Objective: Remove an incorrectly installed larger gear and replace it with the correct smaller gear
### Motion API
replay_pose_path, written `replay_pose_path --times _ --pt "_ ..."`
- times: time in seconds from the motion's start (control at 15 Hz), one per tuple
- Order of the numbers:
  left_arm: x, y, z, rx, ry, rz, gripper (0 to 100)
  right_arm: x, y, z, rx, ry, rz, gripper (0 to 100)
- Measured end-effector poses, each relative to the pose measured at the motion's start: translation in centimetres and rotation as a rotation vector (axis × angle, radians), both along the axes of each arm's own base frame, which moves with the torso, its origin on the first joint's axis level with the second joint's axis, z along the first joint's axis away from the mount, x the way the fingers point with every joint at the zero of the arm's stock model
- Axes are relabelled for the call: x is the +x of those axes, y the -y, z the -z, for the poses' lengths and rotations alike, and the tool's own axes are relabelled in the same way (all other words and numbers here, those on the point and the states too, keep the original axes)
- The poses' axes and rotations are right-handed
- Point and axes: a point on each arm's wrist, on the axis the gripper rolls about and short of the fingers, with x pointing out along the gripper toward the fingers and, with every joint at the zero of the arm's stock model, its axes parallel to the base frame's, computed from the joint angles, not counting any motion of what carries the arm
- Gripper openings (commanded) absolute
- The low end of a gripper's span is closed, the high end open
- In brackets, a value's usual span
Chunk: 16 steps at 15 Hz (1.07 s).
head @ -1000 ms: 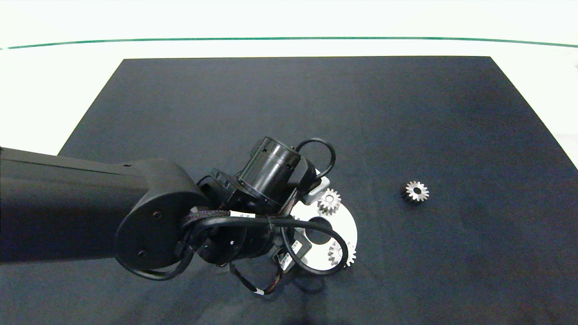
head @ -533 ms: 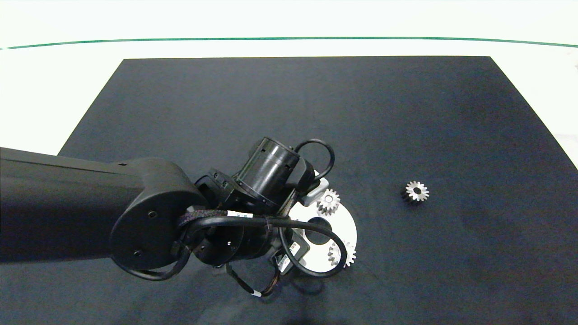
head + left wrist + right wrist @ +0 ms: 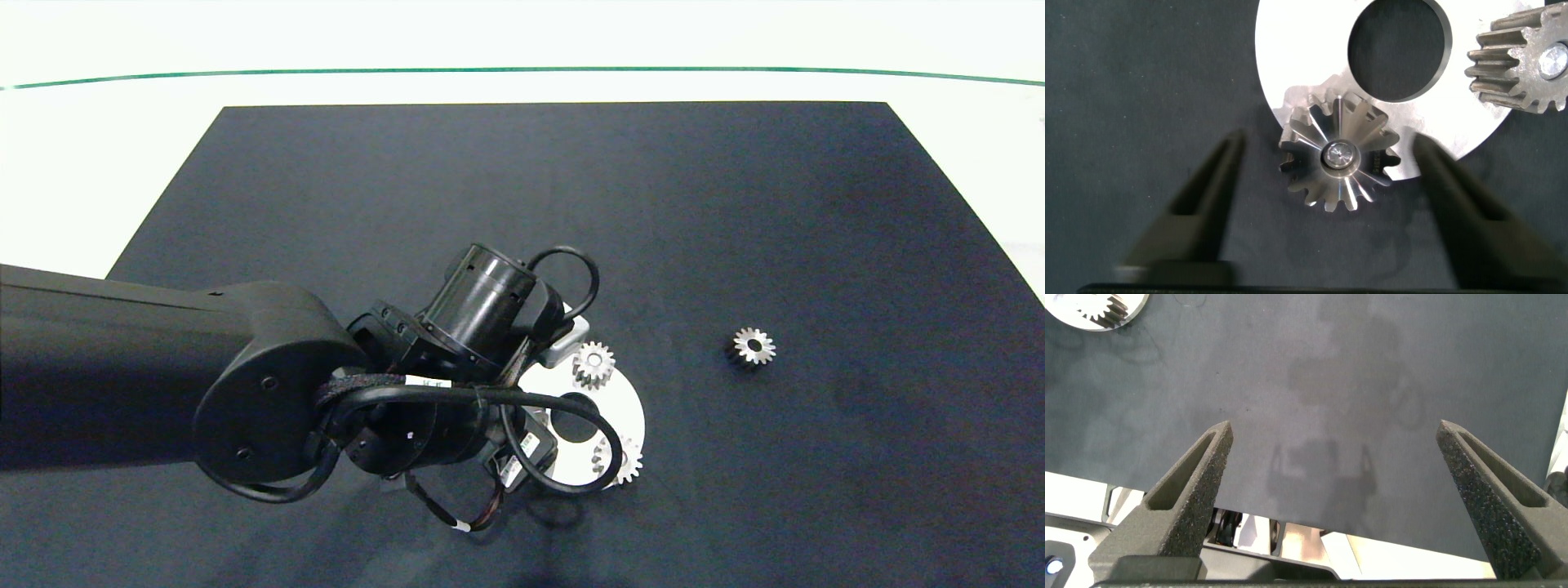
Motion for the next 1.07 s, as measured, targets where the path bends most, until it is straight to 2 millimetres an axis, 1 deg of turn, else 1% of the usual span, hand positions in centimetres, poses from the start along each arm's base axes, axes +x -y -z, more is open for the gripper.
replay_pose_path --times 0.6,1.07 --pt "0.07 -0.03 0.04 0.0 -0.001 -0.003 100 -0.02 0.0 -0.13 0.0 0.003 0.001 100" --pt "-0.01 -0.04 0.24 0.006 -0.006 -0.001 86 -0.02 0.01 -0.21 0.0 0.006 0.003 100"
